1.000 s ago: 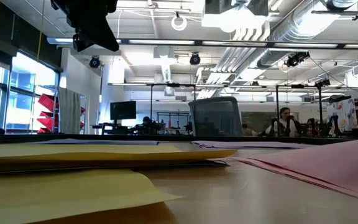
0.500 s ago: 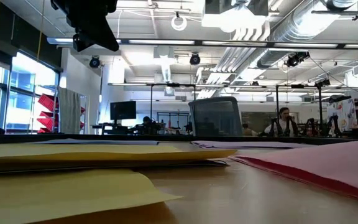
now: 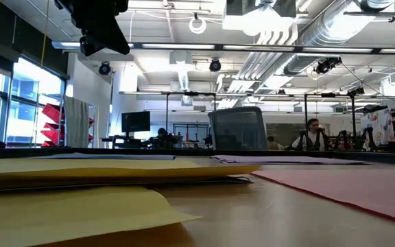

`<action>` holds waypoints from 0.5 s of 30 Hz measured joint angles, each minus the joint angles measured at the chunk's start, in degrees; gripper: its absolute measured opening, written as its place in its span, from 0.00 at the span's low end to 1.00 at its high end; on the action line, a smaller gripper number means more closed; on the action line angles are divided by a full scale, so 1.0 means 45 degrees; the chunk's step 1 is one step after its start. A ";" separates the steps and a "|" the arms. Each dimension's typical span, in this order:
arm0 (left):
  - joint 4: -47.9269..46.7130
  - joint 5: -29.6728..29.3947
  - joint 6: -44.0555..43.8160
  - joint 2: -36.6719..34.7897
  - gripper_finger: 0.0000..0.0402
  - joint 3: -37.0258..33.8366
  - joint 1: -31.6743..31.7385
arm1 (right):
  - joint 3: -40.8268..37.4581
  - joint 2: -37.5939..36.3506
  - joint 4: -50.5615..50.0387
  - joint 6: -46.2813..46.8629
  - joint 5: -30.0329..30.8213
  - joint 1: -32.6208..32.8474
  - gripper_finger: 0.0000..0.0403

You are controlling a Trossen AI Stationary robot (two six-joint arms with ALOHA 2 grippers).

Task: Organize paper
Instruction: Stack the yellow paper on the bottom left yellow paper

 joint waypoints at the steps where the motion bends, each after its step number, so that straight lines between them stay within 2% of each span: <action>1: 0.0003 0.0000 0.0006 0.0000 0.00 0.0000 -0.0067 | 0.0000 0.0000 0.0279 0.1060 0.0022 -0.0005 0.58; 4: -0.0009 0.0006 0.0228 0.0000 0.00 0.0000 -0.0261 | 0.0000 -0.0002 0.2844 0.2255 0.0405 -0.0251 0.54; 8: 0.0048 0.0007 0.0135 -0.0009 0.00 -0.0067 -0.0380 | 0.0000 0.0000 0.6829 0.0804 0.2185 -0.1046 0.50; 12: 0.0012 0.0275 -0.0787 -0.0010 0.00 -0.0537 -0.0388 | 0.0015 0.0013 0.8049 -0.0721 0.4366 -0.2535 0.48; 15: -0.0064 0.1023 -0.1432 -0.0008 0.00 -0.0993 -0.0387 | 0.0015 0.0015 0.8410 -0.2932 0.5225 -0.3857 0.48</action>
